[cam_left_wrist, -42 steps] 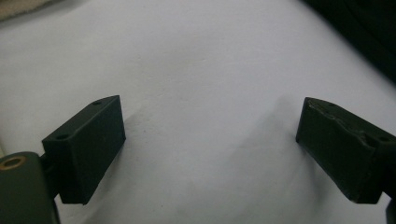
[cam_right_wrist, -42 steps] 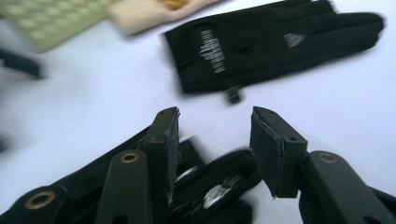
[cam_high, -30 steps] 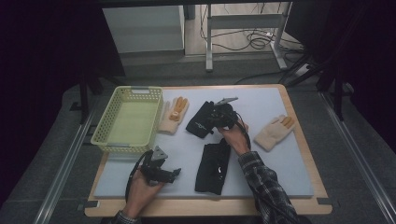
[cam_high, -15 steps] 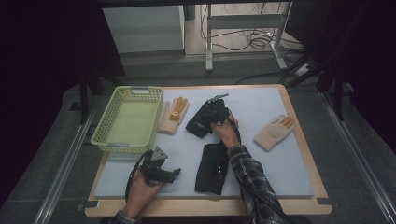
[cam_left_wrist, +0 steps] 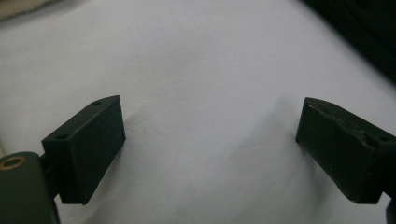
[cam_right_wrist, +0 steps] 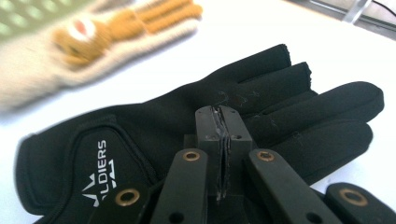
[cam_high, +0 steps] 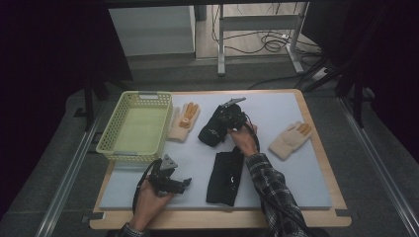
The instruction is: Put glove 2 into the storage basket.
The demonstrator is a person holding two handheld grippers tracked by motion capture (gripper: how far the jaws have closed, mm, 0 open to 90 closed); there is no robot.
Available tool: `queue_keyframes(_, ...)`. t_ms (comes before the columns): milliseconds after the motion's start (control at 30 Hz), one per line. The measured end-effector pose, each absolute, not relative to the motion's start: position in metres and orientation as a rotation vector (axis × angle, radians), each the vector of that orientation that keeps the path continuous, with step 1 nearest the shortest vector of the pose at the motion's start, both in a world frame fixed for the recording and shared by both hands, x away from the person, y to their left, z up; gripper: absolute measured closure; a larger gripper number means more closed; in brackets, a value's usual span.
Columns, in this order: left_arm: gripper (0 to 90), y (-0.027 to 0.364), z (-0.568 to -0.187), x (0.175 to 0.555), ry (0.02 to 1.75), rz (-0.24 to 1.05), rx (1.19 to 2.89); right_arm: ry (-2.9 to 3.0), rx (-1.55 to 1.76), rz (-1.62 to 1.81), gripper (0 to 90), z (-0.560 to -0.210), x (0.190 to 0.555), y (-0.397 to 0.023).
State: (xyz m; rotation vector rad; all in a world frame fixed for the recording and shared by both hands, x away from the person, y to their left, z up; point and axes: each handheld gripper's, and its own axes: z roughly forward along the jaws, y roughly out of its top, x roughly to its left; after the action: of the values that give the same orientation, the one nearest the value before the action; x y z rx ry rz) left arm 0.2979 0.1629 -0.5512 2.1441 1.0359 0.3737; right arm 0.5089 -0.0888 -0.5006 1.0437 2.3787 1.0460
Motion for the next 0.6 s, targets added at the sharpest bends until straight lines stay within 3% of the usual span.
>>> queue_keyframes(400,8.3,0.163,-0.551,0.298,1.032,0.374,2.149,2.444,0.910,1.195,87.2,-0.447,0.459,-0.109)
queue_keyframes(600,8.3,0.163,-0.551,0.298,1.031,0.376,2.150,2.518,0.806,1.246,87.1,-0.427,0.405,-0.124)
